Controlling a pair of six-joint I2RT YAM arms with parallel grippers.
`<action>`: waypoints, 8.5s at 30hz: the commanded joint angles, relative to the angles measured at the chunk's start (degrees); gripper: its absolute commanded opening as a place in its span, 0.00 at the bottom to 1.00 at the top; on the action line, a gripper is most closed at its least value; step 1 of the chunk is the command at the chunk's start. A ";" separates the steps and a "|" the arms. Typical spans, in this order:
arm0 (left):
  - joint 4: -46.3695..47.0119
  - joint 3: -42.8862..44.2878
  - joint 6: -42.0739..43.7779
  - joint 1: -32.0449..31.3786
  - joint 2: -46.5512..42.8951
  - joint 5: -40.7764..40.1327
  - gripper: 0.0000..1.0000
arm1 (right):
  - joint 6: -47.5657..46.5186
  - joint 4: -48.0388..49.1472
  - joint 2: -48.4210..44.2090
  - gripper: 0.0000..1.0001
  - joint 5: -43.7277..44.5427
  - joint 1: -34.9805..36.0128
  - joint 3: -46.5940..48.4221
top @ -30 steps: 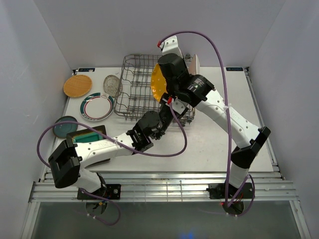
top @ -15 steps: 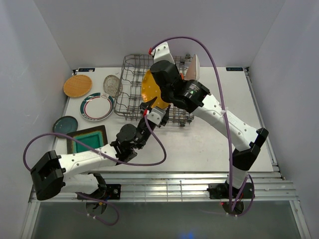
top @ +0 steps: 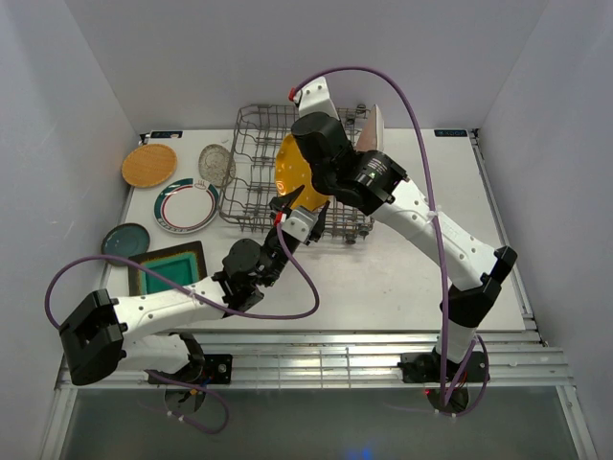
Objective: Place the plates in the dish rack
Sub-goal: Insert the plate into the dish rack.
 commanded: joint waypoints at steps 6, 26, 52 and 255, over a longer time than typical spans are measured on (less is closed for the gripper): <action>-2.06 -0.72 -0.28 0.07 0.49 3.66 0.71 | 1.10 4.76 -0.91 0.08 1.23 -0.35 5.18; -2.77 3.14 2.00 -0.11 6.64 -2.93 0.49 | 1.45 2.47 1.20 0.08 -1.59 0.18 7.82; -2.94 -0.28 -3.27 -0.11 -0.74 -1.17 0.00 | 1.01 5.81 -0.03 0.42 -0.53 0.09 3.52; -10.32 55.35 -69.10 33.47 54.81 25.71 0.41 | 1.45 36.84 -35.36 0.90 -13.54 0.09 -33.14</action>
